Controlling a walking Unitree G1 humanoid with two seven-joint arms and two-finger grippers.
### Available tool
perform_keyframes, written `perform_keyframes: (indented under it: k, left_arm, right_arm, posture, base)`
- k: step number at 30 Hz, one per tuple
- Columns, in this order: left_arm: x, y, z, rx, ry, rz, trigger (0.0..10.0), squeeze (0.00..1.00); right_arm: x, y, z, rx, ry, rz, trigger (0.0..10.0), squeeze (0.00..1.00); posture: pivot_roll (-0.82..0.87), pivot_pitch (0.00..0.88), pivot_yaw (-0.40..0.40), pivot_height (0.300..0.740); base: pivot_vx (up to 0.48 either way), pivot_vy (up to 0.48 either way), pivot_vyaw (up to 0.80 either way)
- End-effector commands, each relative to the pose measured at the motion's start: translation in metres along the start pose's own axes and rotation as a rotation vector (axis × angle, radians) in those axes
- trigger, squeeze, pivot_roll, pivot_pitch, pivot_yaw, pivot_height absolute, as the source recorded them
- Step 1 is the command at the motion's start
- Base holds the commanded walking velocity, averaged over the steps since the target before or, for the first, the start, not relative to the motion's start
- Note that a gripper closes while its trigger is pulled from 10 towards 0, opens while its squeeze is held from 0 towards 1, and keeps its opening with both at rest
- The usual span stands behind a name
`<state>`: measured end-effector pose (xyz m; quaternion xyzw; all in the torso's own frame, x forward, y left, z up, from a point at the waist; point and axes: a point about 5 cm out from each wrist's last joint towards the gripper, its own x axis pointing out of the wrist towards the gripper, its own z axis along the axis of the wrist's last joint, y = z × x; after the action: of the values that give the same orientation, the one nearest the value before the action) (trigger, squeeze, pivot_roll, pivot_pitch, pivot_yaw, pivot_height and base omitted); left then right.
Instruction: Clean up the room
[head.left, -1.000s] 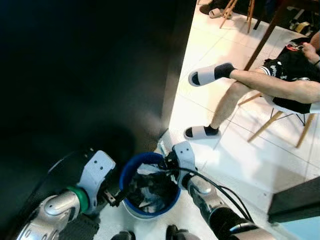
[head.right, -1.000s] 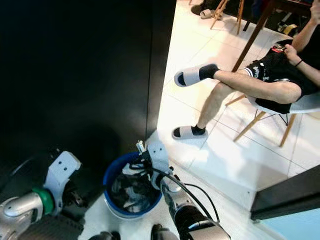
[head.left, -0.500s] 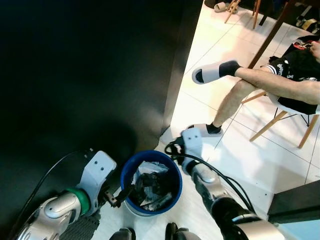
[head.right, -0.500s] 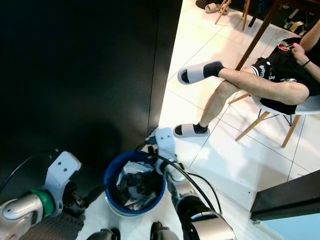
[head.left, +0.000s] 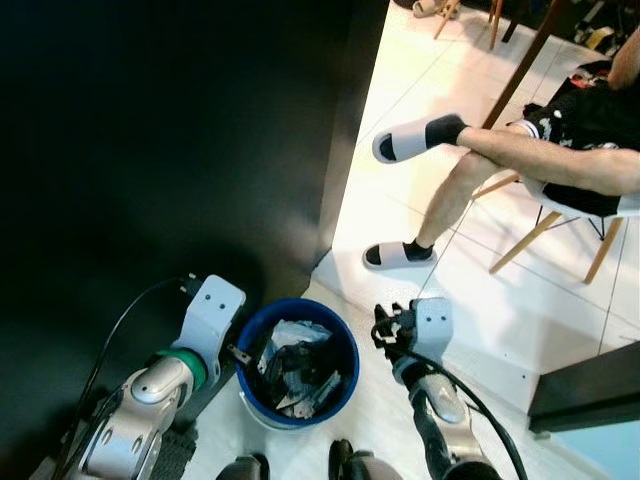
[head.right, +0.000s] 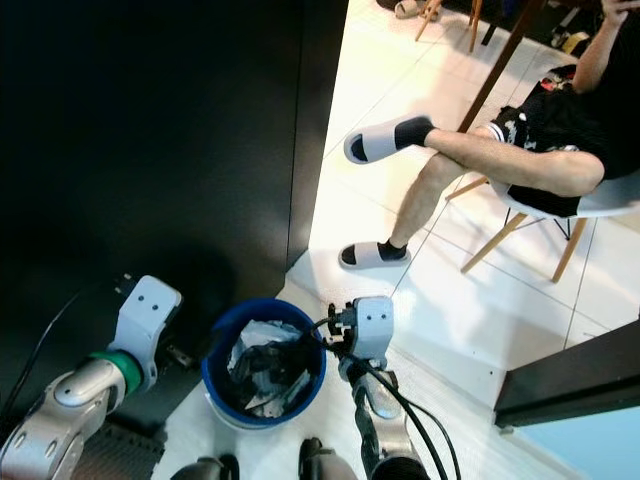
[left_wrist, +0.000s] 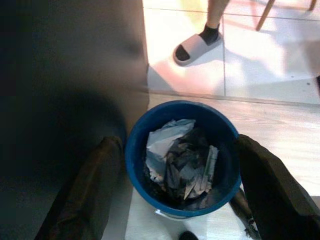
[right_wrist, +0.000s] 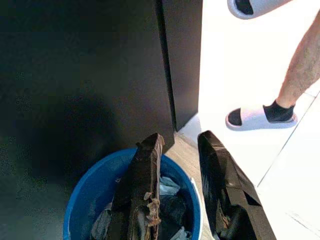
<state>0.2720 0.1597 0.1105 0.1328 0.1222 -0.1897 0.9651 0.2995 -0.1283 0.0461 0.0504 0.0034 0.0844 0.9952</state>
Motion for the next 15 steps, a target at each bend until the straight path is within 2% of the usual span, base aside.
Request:
perform_keyframes:
  k: [1,15]
  left_arm:
    - [-0.0004,-0.0024,-0.0108,-0.009,0.035,0.001,10.0,0.0]
    - [0.0054,-0.0049,-0.0101,-0.01,0.018,0.01,10.0,0.0]
  right_arm:
    - [-0.0071,0.0003,-0.008,0.022,0.024,-0.014,10.0,0.0]
    - [-0.0053,-0.0021,-0.0004,0.022,0.01,-0.019,10.0,0.0]
  posture:
    - [0.11,0.193,0.034,0.74]
    - [0.11,0.175,0.035,0.74]
  base:
    - [-0.371,0.0,0.0]
    - [-0.354,0.0,0.0]
